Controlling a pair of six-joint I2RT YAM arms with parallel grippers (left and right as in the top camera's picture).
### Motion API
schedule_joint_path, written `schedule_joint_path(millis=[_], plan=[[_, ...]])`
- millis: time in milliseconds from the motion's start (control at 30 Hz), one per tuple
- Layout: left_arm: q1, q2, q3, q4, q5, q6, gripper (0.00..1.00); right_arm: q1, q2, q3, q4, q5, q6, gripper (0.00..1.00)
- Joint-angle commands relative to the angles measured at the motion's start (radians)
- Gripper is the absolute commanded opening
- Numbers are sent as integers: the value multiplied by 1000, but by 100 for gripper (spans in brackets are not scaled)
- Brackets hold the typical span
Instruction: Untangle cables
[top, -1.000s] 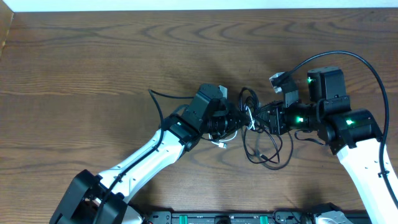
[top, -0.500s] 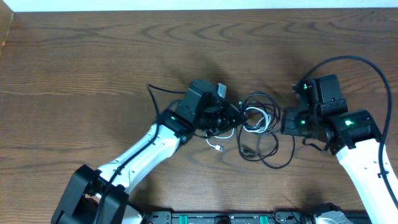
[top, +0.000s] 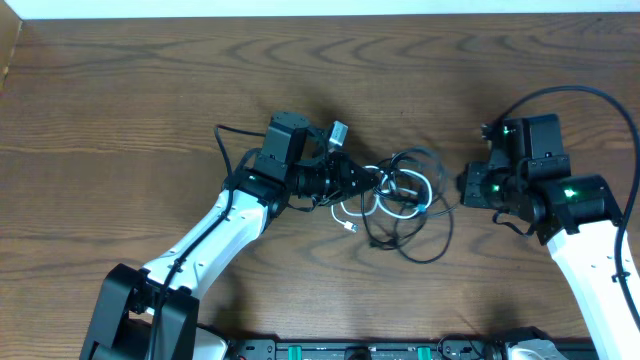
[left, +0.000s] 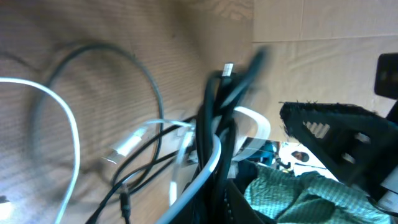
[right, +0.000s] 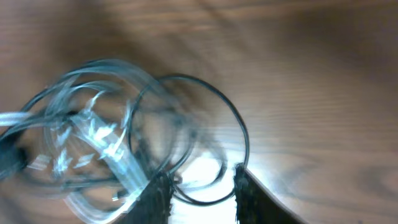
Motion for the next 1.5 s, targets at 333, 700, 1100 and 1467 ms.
schedule_joint_path(millis=[333, 700, 1100, 1467], plan=[[4, -3, 4, 3, -13, 64, 8, -6, 10, -27, 53, -397, -224, 43], [4, -3, 4, 2, 28, 77, 7, -91, 230, -232, 354, -621, -285, 44], [4, -3, 4, 3, 30, 77, 8, -133, 513, -256, 375, -1178, -540, 21], [8, -3, 4, -4, 18, 220, 8, -208, 501, -203, 378, -1364, -631, 1]])
